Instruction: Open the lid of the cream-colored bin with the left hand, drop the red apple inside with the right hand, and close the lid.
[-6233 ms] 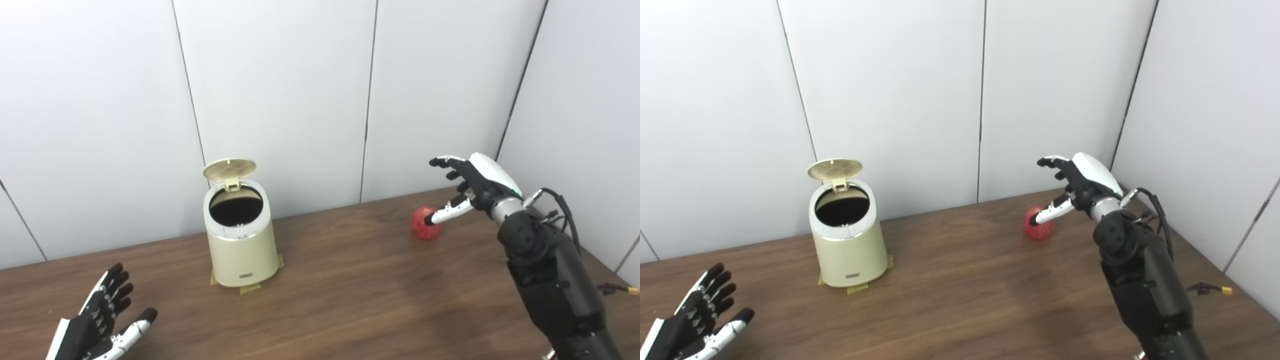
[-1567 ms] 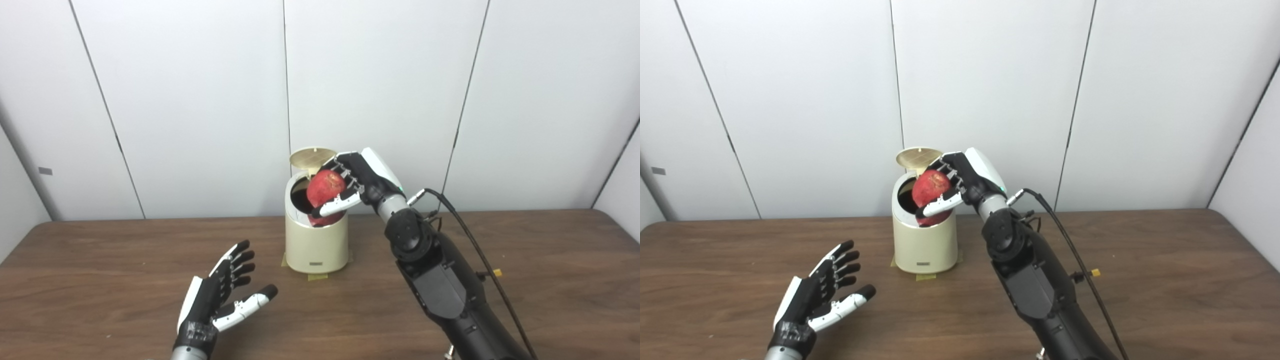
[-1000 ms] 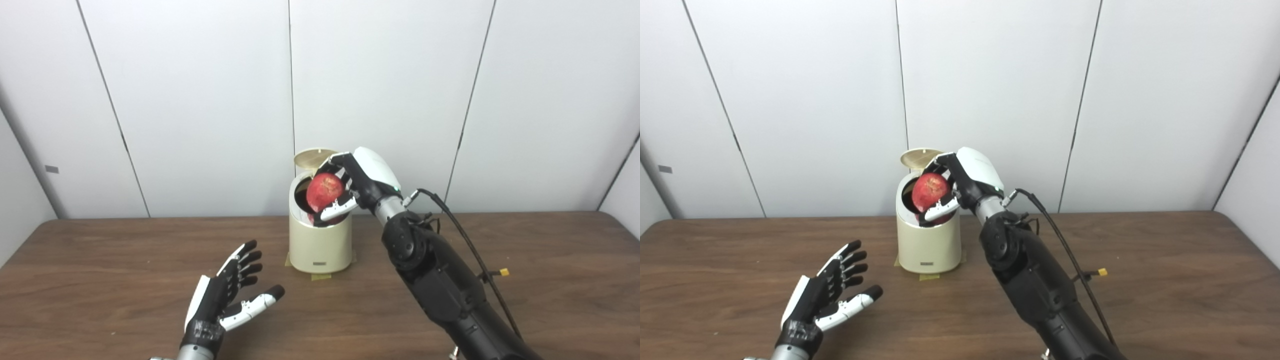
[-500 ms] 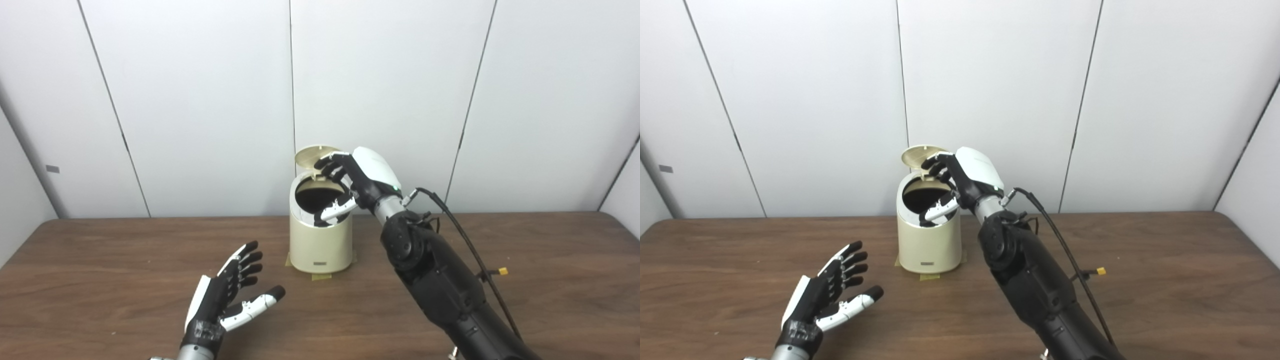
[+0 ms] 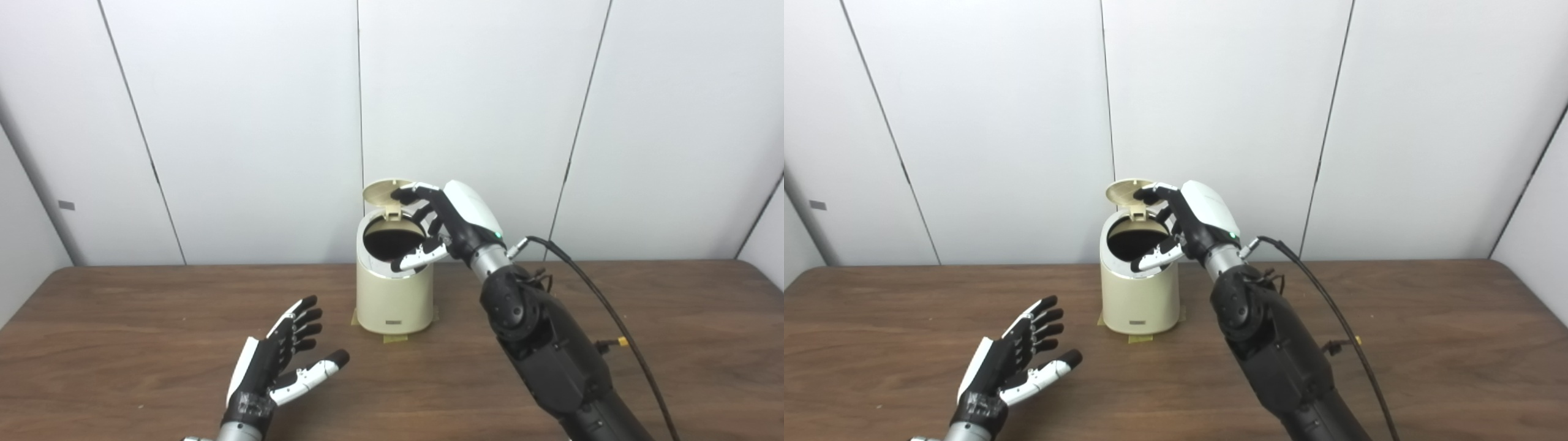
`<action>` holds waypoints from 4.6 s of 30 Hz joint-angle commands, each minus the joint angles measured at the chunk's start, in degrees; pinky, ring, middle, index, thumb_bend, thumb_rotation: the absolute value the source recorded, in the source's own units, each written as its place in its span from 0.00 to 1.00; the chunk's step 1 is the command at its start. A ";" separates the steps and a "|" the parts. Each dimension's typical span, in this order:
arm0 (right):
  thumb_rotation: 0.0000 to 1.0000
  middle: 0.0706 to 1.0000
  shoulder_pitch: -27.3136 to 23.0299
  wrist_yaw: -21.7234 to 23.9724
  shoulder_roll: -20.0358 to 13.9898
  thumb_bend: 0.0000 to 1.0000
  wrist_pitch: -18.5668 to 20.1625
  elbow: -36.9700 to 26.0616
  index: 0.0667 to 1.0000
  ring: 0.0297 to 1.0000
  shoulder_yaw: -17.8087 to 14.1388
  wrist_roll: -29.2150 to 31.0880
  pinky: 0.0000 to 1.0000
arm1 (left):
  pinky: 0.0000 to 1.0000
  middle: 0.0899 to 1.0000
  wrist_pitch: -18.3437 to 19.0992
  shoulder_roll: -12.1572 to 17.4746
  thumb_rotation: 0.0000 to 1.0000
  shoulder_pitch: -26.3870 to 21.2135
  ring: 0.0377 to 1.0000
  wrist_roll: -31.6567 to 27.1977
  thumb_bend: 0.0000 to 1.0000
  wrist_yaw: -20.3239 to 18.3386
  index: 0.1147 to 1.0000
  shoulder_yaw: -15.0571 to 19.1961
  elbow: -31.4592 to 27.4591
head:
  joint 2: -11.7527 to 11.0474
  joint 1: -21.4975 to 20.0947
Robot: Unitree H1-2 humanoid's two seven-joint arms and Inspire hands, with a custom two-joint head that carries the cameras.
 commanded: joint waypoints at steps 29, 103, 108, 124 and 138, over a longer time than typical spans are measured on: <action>0.18 0.81 26.18 5.67 -2.79 0.83 -12.71 -18.25 0.79 0.68 -15.74 28.76 0.57 | 0.80 0.87 -6.65 0.21 0.34 -3.14 0.84 -3.75 0.87 -0.29 0.90 1.06 0.95 | -0.47 2.86; 0.16 0.78 28.48 3.88 1.19 0.76 -13.69 -13.95 0.72 0.66 -14.18 26.82 0.47 | 1.00 1.00 -0.17 14.53 0.43 -44.52 1.00 7.35 1.00 -24.74 0.86 -11.72 22.32 | -2.32 -0.91; 0.16 0.78 28.58 3.56 1.29 0.76 -13.16 -14.50 0.72 0.66 -13.97 25.84 0.48 | 1.00 1.00 -1.53 15.42 0.45 -44.25 1.00 9.26 1.00 -24.37 0.86 -12.95 21.12 | -2.12 -1.05; 0.16 0.77 28.93 2.77 1.86 0.76 -11.68 -16.29 0.70 0.67 -13.53 23.60 0.50 | 1.00 0.91 -2.23 18.58 0.43 -42.92 1.00 16.59 1.00 -27.20 0.86 -17.86 16.20 | -0.89 -1.93; 0.15 0.76 29.33 3.01 2.29 0.76 -9.08 -18.49 0.70 0.66 -13.32 24.22 0.49 | 1.00 0.84 -8.88 19.56 0.43 -41.33 1.00 29.29 1.00 -24.10 0.84 -22.59 15.57 | 0.46 -2.20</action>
